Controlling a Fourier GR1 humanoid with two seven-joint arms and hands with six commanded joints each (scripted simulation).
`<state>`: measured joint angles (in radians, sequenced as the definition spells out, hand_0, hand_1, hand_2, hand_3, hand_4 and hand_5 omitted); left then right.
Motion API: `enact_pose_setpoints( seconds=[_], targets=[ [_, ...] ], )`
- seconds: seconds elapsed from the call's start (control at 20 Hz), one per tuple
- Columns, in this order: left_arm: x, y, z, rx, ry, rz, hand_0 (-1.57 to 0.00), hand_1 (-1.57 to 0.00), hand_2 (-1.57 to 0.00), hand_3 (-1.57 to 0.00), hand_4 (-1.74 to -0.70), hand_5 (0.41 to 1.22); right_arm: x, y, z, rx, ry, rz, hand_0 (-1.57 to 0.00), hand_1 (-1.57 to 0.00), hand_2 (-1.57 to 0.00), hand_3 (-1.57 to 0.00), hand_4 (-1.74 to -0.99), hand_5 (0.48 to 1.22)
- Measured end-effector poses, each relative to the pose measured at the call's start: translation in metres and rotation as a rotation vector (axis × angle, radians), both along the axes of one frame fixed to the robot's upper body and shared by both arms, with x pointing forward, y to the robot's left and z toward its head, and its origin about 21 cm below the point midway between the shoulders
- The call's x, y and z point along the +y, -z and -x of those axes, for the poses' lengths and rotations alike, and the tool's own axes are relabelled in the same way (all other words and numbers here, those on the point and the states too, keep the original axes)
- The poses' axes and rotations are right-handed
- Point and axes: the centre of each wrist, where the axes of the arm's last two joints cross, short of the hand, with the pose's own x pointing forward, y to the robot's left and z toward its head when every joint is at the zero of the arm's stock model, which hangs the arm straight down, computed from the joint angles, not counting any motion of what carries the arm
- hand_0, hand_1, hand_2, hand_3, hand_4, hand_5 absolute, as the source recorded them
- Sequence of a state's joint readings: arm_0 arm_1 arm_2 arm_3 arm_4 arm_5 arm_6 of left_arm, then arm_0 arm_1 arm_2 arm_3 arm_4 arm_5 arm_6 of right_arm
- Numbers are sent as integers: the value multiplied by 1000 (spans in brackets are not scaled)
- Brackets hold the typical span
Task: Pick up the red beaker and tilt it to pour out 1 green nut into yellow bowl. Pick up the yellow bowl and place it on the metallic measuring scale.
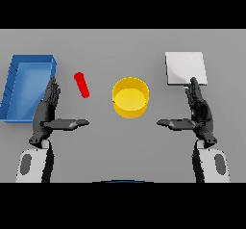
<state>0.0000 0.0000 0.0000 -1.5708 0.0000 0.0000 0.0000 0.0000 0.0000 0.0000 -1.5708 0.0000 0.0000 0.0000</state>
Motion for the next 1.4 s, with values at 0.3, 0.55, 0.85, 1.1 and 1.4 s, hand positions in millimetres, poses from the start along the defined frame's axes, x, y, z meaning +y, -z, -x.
enact_pose_setpoints(
  seconds=[0.3, 0.55, 0.85, 1.1, 1.4],
  targets=[
    [4, 0, 7, -13, -1, 1, 1, 1, 1, 1, -1151, 599, 4, 2, 7, -5, -1, -1, 1, 1, 1, 1, -1167, 599],
    [9, -15, 33, -28, 74, -149, 1, 1, 1, 1, -1163, 600, 14, -8, 33, -137, -3, 337, 1, 1, 1, 1, -1162, 591],
    [2, -11, 25, 10, 94, -206, 1, 1, 1, 1, -1170, 605, 10, -9, 35, -119, -22, 292, 1, 1, 1, 1, -1224, 611],
    [-8, 4, -10, 30, 106, -240, 1, 1, 1, 1, -1227, 629, 9, -9, 37, -127, -32, 296, 1, 1, 1, 1, -1260, 633],
    [-14, 13, -42, 22, 111, -249, 1, 1, 1, 1, -1267, 673, 7, -8, 34, -136, -24, 294, 1, 1, 1, 1, -1274, 635]
  ],
)
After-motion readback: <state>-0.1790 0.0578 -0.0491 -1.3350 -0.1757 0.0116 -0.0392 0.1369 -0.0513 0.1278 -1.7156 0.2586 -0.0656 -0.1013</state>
